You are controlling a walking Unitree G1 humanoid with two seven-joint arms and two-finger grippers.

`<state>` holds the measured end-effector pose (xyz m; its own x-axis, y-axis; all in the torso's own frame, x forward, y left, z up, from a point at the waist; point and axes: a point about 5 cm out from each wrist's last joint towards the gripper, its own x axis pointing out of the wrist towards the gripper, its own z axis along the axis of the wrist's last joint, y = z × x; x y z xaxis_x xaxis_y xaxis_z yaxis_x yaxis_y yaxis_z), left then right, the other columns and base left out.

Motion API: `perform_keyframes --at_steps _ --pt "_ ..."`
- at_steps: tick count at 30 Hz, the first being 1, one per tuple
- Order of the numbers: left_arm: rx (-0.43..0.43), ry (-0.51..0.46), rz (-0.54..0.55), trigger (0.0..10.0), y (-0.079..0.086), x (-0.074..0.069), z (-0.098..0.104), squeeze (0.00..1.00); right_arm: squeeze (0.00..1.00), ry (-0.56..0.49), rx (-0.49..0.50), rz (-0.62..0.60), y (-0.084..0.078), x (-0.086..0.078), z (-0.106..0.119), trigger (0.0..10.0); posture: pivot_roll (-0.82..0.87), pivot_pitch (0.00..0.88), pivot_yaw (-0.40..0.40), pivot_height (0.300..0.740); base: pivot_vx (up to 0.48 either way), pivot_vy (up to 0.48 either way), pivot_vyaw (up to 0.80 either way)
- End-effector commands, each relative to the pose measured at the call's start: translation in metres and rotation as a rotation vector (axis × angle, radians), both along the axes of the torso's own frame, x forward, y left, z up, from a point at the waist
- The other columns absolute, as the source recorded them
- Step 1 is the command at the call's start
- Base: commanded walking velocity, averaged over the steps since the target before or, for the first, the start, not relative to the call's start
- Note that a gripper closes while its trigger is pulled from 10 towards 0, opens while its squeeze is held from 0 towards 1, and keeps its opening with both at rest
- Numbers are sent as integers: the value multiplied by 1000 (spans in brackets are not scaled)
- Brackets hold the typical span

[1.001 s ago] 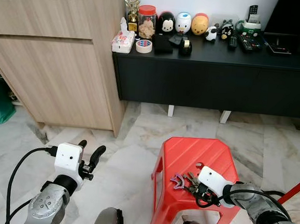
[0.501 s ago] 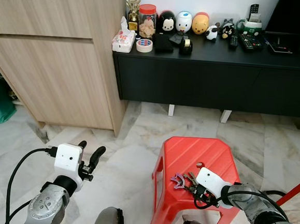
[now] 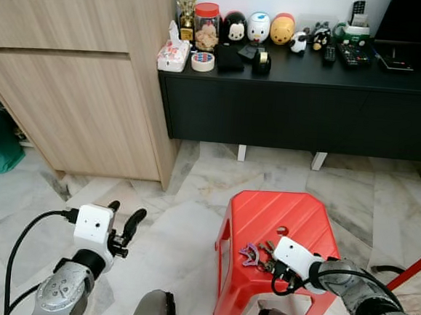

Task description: Hang keys on a hook

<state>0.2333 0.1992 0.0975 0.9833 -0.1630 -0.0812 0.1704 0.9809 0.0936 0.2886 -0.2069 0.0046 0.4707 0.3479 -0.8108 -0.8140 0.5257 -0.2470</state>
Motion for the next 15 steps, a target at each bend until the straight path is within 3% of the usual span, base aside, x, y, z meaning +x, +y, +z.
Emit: perform_keyframes --at_steps 1,15 --pt "3 -1 10 10000 5 -2 3 0 0 0 -5 13 3 1 0 0 149 86 48 621 0 0 0" --pt "5 1 13 10000 5 -2 3 0 0 -10 -6 5 3 0 -1 0 151 85 48 621 0 0 0"
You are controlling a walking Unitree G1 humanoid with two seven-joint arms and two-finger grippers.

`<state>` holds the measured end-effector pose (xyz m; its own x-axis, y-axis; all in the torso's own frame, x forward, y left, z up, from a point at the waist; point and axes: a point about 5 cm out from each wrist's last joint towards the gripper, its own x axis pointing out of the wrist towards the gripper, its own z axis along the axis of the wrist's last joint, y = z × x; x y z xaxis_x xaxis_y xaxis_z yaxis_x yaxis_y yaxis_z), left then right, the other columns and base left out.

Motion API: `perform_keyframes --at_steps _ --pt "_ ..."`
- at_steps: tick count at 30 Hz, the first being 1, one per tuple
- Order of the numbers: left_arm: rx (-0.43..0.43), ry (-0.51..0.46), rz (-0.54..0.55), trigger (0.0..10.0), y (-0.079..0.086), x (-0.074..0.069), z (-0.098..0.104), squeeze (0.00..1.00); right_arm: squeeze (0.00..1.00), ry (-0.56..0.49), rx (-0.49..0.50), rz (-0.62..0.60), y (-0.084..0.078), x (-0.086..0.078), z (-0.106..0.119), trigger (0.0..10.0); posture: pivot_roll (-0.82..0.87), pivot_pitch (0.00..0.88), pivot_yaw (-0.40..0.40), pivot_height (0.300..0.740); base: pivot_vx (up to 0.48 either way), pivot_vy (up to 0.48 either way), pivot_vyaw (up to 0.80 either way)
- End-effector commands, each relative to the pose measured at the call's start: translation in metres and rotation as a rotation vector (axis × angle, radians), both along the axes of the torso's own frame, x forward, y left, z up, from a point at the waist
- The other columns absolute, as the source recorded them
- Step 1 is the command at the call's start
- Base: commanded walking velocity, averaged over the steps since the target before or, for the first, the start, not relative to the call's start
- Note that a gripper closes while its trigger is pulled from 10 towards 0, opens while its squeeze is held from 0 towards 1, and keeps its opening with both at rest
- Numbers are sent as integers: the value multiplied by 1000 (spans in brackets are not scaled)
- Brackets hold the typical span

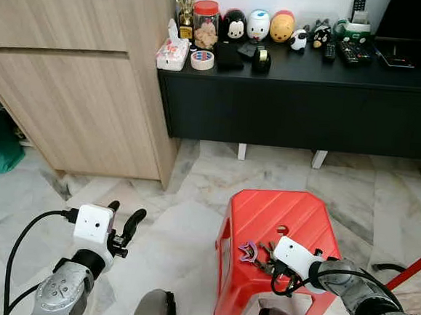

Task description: Hang keys on a hook

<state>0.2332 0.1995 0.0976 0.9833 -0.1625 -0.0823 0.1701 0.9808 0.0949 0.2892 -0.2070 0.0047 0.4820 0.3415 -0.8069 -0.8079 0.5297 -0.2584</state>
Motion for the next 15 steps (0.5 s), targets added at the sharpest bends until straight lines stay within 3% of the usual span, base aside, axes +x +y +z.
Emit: perform_keyframes --at_steps 1,15 --pt "4 0 13 10000 4 -2 3 0 0 0 -1 9 3 0 -1 0 151 85 48 621 0 0 0" --pt "0 -1 21 10000 4 -1 1 0 0 -27 -6 -21 -8 0 2 0 147 81 42 621 0 0 0"
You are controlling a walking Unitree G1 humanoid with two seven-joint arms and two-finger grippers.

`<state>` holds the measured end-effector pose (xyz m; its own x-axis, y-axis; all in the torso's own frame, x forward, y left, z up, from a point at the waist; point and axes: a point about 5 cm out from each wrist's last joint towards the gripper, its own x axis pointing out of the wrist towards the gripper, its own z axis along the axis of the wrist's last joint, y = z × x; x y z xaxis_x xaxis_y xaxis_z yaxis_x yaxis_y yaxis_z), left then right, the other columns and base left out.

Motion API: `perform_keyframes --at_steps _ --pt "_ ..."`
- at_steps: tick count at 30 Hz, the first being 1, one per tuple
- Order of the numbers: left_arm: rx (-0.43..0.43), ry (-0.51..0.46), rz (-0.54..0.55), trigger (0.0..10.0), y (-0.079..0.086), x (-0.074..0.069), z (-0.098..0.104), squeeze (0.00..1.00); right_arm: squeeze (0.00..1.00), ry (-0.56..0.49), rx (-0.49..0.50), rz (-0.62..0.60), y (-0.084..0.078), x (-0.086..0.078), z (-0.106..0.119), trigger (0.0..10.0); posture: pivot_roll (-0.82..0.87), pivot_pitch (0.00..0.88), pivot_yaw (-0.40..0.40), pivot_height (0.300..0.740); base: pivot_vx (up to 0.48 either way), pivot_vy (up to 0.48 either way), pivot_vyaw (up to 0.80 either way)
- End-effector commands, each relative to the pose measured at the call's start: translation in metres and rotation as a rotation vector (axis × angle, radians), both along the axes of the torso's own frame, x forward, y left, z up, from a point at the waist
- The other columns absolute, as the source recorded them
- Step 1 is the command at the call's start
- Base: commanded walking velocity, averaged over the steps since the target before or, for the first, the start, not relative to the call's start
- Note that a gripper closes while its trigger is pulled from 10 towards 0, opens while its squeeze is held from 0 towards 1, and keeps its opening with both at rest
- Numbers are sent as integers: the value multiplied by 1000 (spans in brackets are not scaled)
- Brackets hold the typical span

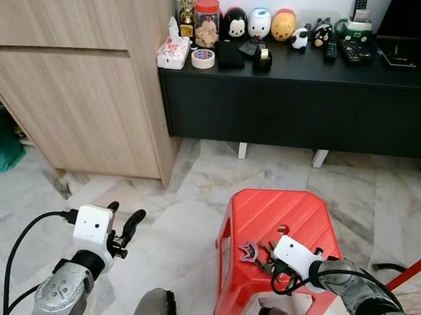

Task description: Hang keys on a hook

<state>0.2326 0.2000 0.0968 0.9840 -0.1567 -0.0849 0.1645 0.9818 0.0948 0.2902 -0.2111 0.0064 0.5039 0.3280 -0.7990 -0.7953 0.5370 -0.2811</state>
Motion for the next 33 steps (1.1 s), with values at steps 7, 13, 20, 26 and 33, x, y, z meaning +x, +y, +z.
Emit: perform_keyframes --at_steps 7,13,20,26,33 --pt "-3 -4 16 10000 3 1 2 0 0 -31 84 -5 2 6 9 7569 145 76 41 621 0 0 0" --pt "-5 -3 17 10000 3 1 1 0 1000 -35 166 21 7 11 17 10000 150 76 40 621 0 0 0" --pt "-5 -3 18 10000 4 1 1 0 1000 -47 191 61 -1 22 37 10000 151 77 39 621 0 0 0" --pt "-5 -1 17 10000 4 0 1 0 1000 -45 161 138 2 24 41 10000 147 79 41 621 0 0 0" --pt "-5 3 12 10000 4 -2 2 0 0 6 16 323 21 20 32 10000 160 88 40 621 0 0 0"
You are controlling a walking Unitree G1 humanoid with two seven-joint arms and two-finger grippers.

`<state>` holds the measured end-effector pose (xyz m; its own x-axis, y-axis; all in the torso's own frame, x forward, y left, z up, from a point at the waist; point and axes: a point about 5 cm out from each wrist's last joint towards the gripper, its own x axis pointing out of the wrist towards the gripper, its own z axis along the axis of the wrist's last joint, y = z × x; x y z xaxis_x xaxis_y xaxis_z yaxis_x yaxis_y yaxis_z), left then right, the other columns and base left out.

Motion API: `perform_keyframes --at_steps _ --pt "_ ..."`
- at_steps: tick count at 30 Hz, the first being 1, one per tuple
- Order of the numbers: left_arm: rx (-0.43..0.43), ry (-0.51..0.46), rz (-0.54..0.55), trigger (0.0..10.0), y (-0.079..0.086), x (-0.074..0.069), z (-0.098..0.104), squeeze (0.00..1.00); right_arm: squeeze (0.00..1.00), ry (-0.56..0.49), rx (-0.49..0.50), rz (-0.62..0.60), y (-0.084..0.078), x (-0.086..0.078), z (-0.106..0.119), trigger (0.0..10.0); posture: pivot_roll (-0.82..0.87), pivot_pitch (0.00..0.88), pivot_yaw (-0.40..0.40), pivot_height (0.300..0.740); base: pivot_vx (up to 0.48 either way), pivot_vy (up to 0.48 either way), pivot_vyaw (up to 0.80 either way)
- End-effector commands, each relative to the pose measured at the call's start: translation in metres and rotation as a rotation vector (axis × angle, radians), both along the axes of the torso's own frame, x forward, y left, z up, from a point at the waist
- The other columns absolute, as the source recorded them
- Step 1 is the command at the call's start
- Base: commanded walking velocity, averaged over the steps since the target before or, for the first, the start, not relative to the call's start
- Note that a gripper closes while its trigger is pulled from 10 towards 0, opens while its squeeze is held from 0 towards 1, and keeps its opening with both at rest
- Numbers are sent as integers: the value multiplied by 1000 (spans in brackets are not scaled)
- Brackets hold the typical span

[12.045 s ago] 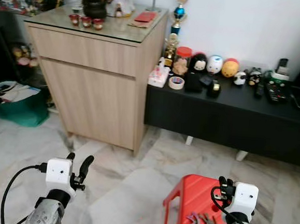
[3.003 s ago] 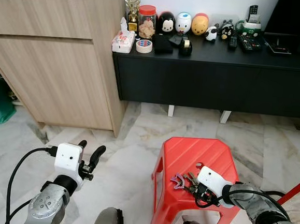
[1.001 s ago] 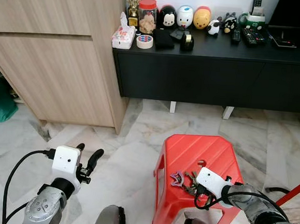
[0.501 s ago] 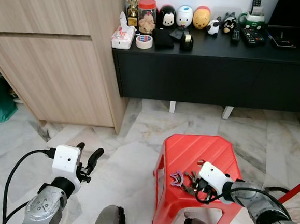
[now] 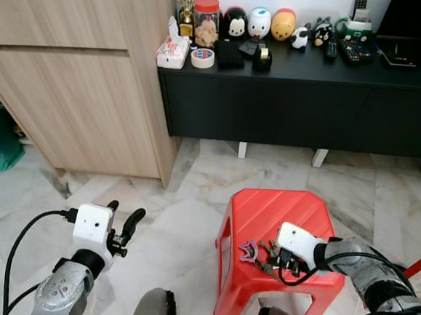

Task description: Hang keys on a hook

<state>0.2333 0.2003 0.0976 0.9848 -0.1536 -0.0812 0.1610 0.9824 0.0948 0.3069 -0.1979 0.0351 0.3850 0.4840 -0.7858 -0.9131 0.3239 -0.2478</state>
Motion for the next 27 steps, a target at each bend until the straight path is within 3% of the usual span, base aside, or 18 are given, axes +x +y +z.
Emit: perform_keyframes --at_steps 1,12,27 --pt "-4 7 8 10000 3 -2 1 0 0 -14 -30 60 7 4 3 10000 160 88 40 621 0 0 0" --pt "-12 7 12 10000 1 -6 2 0 0 -7 -112 111 16 -3 -10 10000 173 107 37 621 0 0 0" --pt "-11 14 14 10000 2 -9 2 0 0 -47 -304 153 1 -5 -15 10000 175 113 41 621 0 0 0"
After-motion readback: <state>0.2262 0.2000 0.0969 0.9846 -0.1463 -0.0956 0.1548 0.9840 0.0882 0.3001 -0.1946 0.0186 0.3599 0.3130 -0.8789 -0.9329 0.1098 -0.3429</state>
